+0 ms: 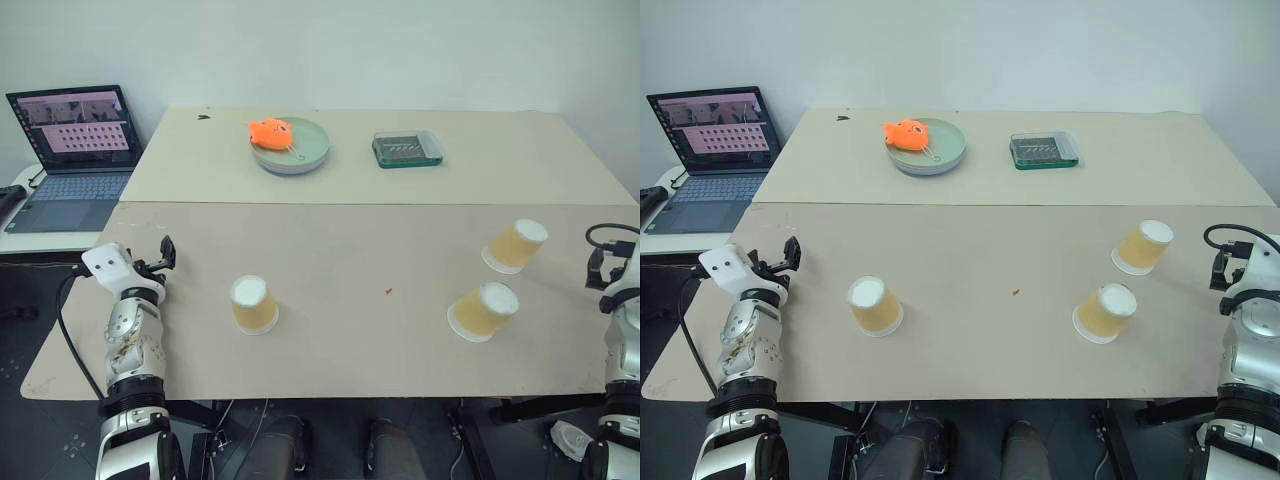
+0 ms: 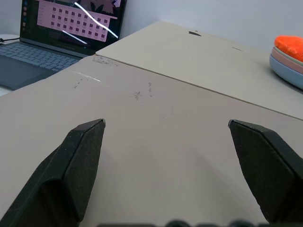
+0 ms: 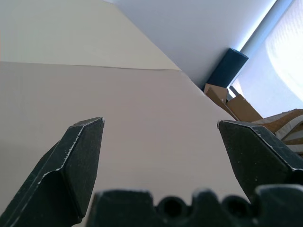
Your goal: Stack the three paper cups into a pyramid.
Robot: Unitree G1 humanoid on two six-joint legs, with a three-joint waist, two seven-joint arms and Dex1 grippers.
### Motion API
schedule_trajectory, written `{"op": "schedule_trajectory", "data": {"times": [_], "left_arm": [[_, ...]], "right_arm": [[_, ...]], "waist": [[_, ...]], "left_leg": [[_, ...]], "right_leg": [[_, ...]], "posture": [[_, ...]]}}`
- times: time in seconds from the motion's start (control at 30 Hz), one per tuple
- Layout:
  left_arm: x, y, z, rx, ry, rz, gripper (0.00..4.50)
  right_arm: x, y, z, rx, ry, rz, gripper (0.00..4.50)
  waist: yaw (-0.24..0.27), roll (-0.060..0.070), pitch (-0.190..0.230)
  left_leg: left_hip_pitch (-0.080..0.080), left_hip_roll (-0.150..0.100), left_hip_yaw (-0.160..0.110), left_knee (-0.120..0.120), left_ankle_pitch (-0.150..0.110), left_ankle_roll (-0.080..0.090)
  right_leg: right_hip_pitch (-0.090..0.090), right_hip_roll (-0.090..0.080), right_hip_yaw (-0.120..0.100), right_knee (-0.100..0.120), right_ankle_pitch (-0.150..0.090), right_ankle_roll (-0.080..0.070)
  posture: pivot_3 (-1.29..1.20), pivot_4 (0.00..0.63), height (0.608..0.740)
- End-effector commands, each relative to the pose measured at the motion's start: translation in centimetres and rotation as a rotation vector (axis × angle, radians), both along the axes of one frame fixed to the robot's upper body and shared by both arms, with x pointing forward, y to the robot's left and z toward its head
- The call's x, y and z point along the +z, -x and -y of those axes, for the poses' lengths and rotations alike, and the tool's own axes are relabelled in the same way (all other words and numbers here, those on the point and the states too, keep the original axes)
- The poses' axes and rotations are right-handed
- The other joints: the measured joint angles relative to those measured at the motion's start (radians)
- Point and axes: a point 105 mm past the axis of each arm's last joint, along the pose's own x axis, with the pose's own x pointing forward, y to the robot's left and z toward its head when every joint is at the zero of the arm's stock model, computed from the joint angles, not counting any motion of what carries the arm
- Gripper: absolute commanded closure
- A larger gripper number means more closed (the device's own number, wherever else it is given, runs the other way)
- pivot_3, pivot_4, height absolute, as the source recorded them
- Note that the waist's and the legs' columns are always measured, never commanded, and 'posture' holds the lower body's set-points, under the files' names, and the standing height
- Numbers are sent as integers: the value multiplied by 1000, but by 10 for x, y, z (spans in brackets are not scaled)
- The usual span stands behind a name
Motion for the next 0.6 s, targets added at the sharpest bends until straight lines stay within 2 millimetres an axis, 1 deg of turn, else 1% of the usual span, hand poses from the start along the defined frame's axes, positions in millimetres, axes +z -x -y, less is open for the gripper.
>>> {"op": "schedule_trajectory", "data": {"times": [0.03,0.07,0.1,0.13,0.17,0.2,0.23,0.27,0.3,0.33,0.37,0.43,0.53,0.6], "left_arm": [[41,-3,-4,-66,-64,81,38],[60,-5,1,-137,-101,111,38],[89,-7,16,-266,-126,164,38],[110,-5,34,-389,-141,205,38],[123,-1,52,-504,-168,223,38],[130,3,64,-582,-186,227,38],[133,7,75,-641,-212,221,38],[138,14,100,-771,-262,209,38],[140,22,122,-885,-302,202,38],[140,29,137,-962,-328,194,38],[140,43,162,-1105,-357,186,38],[136,65,191,-1292,-374,168,38],[130,87,212,-1436,-375,148,38],[123,101,224,-1510,-389,129,38]], "right_arm": [[14,4,-3,0,19,48,0],[11,5,-7,4,12,49,0],[9,7,-8,5,8,49,0],[8,8,-10,5,5,49,0],[8,9,-10,8,-3,48,0],[7,10,-11,9,-10,46,0],[7,10,-12,11,-15,44,0],[6,10,-13,17,-20,42,0],[6,9,-14,24,-21,37,0],[6,9,-15,29,-21,33,0],[6,7,-15,35,-19,28,0],[7,4,-15,46,-12,22,0],[13,1,-14,76,4,12,0],[21,0,-13,112,6,14,0]], "waist": [[0,0,0],[0,-1,0],[0,-3,1],[-2,-3,2],[-1,-3,2],[-1,-3,2],[-1,-1,2],[-1,4,0],[-3,8,-2],[-3,10,-2],[-2,10,-2],[-4,10,-2],[-11,10,-2],[-20,10,-2]], "left_leg": [[0,0,0,0,0,0],[0,0,0,0,0,0],[-1,1,0,0,0,0],[-1,2,-1,0,0,-1],[-2,2,-2,0,0,-1],[-2,2,-2,0,1,-1],[-2,1,-2,0,0,-1],[-1,0,-1,0,0,0],[0,-1,-1,0,-1,1],[1,-2,1,0,-2,2],[2,-2,2,0,-2,3],[2,-1,2,-1,-1,2],[2,-1,1,-3,0,0],[3,-1,1,-5,1,-1]], "right_leg": [[0,0,0,0,0,0],[0,0,0,0,0,0],[-1,1,0,1,0,0],[-1,3,0,1,0,0],[-2,3,0,1,0,0],[-2,3,0,1,0,0],[-4,3,0,0,0,-1],[-4,2,2,-1,2,-4],[-3,3,6,-2,2,-3],[-2,3,10,-2,2,-2],[-1,3,12,-2,1,-1],[0,6,16,-1,1,-1],[-2,8,19,1,1,-3],[-2,9,22,1,1,-3]], "posture": [[0,150,740],[0,150,740],[0,150,740],[0,150,740],[0,150,740],[0,150,740],[0,150,740],[0,150,740],[0,150,740],[0,150,740],[0,150,740],[0,150,740],[0,150,740],[0,150,740]]}}
